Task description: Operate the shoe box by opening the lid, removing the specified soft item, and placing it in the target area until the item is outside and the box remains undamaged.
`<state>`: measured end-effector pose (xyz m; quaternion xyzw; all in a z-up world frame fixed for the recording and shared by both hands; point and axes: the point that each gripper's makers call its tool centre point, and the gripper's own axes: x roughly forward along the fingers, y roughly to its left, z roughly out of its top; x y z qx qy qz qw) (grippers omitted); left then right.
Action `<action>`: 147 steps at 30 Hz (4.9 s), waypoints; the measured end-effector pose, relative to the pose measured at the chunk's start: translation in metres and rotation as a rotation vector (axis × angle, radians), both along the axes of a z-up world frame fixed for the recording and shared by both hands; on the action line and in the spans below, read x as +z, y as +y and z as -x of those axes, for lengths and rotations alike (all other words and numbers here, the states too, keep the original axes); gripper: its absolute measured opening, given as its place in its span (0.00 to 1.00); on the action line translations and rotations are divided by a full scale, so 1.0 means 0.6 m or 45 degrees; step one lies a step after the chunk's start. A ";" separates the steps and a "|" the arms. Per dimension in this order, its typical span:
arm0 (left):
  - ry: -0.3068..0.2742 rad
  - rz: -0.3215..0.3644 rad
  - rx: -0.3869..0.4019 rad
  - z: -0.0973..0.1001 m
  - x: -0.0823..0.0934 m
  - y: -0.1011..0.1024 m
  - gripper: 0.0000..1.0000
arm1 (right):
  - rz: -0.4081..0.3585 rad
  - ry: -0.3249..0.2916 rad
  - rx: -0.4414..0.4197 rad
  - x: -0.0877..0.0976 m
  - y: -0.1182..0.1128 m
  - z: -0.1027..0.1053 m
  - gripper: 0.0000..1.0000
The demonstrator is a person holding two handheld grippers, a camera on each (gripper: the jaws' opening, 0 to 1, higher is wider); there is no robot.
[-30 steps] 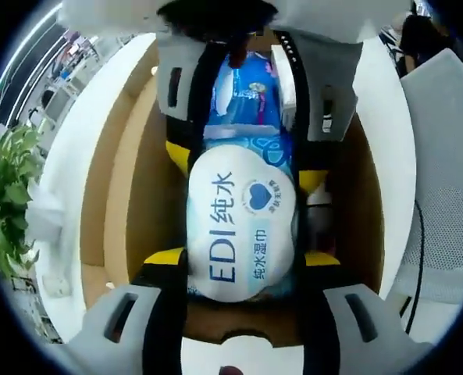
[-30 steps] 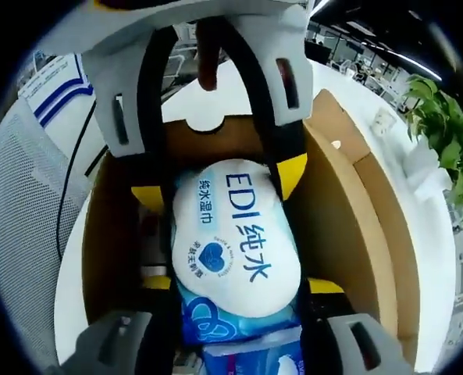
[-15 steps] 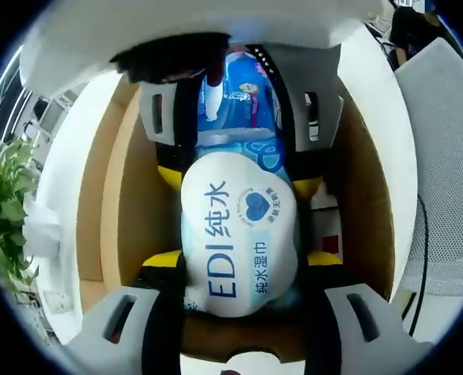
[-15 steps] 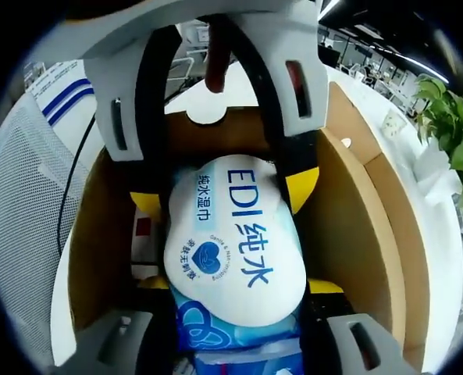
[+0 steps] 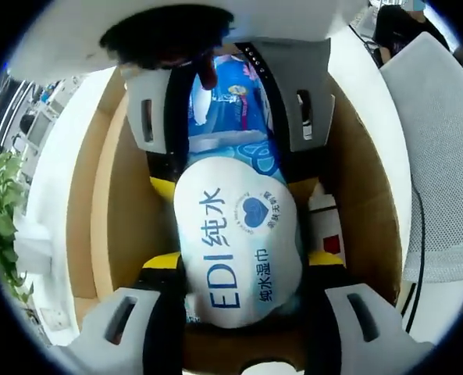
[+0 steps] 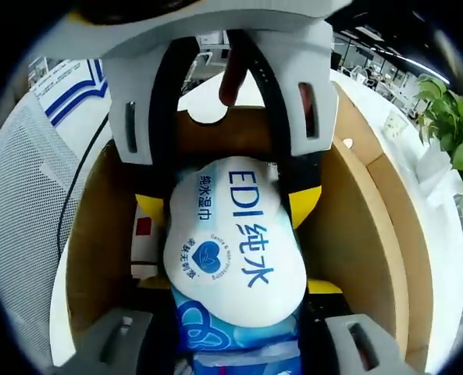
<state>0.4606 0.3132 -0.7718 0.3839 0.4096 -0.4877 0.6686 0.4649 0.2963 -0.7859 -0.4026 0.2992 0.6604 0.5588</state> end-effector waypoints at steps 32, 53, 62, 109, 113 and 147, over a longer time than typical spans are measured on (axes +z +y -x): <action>-0.078 0.020 -0.098 0.016 0.116 -0.032 0.56 | -0.064 -0.060 -0.010 0.125 -0.031 0.019 0.51; -0.138 0.010 -0.213 0.027 0.160 -0.110 0.56 | -0.070 -0.118 -0.115 0.169 -0.108 0.030 0.51; -0.152 0.015 -0.273 0.033 0.170 -0.157 0.56 | -0.068 -0.130 -0.173 0.179 -0.155 0.038 0.51; -0.246 0.047 -0.567 0.016 0.217 -0.440 0.56 | -0.051 -0.234 -0.461 0.227 -0.439 0.027 0.51; -0.248 0.056 -0.589 0.012 0.217 -0.466 0.56 | -0.044 -0.239 -0.487 0.227 -0.465 0.023 0.51; -0.220 0.050 -0.667 -0.056 0.189 -0.557 0.56 | -0.062 -0.212 -0.562 0.195 -0.554 -0.045 0.51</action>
